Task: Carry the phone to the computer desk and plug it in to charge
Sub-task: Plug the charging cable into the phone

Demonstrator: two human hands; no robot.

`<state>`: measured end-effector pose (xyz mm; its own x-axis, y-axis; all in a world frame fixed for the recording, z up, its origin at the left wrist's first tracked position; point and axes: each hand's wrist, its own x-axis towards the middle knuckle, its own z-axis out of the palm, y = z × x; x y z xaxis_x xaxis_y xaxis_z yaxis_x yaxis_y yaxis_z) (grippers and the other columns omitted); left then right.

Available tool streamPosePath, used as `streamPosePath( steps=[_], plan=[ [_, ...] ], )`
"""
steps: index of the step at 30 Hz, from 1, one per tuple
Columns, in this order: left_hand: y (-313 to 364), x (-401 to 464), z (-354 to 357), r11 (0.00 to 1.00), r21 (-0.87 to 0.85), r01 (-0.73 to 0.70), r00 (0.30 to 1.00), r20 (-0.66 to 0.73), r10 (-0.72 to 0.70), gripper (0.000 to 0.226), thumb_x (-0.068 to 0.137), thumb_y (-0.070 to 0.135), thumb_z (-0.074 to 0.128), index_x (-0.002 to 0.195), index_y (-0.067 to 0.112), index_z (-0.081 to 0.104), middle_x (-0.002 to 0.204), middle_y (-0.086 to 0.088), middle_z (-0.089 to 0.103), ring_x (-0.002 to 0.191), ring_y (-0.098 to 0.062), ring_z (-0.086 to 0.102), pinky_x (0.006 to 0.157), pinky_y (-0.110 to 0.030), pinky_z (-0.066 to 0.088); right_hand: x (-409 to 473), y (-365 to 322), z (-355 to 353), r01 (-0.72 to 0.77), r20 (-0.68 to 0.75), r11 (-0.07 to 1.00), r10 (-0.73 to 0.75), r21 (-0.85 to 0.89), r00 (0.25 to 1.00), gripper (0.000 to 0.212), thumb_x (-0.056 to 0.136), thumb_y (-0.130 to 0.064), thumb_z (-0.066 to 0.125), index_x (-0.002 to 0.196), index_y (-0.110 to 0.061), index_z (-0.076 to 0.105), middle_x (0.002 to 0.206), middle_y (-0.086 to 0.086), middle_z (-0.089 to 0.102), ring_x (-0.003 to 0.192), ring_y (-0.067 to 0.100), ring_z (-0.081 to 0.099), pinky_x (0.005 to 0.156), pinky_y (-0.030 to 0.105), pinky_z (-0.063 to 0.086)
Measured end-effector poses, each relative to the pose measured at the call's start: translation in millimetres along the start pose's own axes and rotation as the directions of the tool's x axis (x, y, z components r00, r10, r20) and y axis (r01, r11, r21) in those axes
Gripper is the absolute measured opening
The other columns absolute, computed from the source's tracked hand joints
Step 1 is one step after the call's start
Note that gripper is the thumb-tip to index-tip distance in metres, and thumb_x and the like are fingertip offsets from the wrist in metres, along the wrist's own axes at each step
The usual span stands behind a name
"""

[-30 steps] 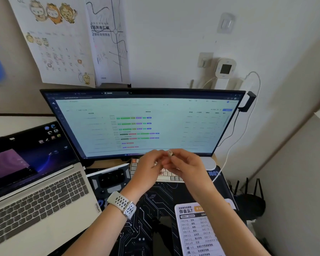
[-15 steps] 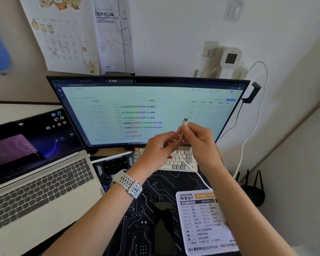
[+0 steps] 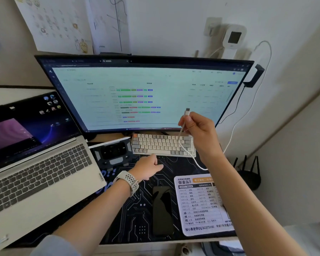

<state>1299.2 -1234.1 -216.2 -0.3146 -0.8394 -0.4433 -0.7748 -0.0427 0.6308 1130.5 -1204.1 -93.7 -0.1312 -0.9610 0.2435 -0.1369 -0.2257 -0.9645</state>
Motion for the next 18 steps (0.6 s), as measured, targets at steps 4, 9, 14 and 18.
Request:
streamPosePath(
  steps=[4,9,14,18],
  plan=[
    [-30,3,35,0.973,0.061,0.222,0.951,0.205,-0.230,0.059,0.092,0.043,0.052,0.136,0.007,0.034,0.121,-0.013,0.051,0.098,-0.023,0.056,0.081,-0.041,0.057,-7,15,-2,-0.035,0.003,0.999,0.035,-0.010,0.999,0.032,0.097,-0.016,0.050,0.068,-0.017,0.064,0.067,-0.002,0.059,0.068,0.014,0.048,0.068,0.031,0.042],
    [-43,6,69,0.941,0.219,0.259,0.929,0.211,-0.305,0.080,0.091,0.046,0.052,0.150,0.008,0.012,0.151,-0.022,0.026,0.124,-0.037,0.048,0.095,-0.044,0.051,-13,32,-7,-0.067,-0.015,0.998,0.066,-0.018,0.998,0.034,0.097,-0.017,0.051,0.068,-0.024,0.066,0.072,0.009,0.057,0.069,0.018,0.046,0.070,0.037,0.041],
    [-37,12,93,0.903,0.225,0.366,0.905,0.141,-0.402,0.086,0.086,0.049,0.060,0.146,0.009,0.015,0.148,-0.021,0.023,0.129,-0.043,0.038,0.102,-0.048,0.043,-17,44,-15,-0.058,0.010,0.995,0.059,-0.081,0.998,0.027,0.094,-0.026,0.052,0.072,-0.024,0.068,0.070,0.017,0.057,0.068,0.017,0.049,0.069,0.044,0.045],
    [-27,15,107,0.876,0.208,0.434,0.888,0.062,-0.455,0.103,0.071,0.058,0.072,0.142,0.008,0.019,0.144,-0.020,0.027,0.128,-0.039,0.039,0.103,-0.044,0.038,-18,49,-18,-0.084,0.012,0.994,0.085,-0.069,0.996,0.027,0.093,-0.030,0.051,0.074,-0.024,0.068,0.077,0.024,0.058,0.070,0.015,0.050,0.072,0.041,0.043]
  ],
)
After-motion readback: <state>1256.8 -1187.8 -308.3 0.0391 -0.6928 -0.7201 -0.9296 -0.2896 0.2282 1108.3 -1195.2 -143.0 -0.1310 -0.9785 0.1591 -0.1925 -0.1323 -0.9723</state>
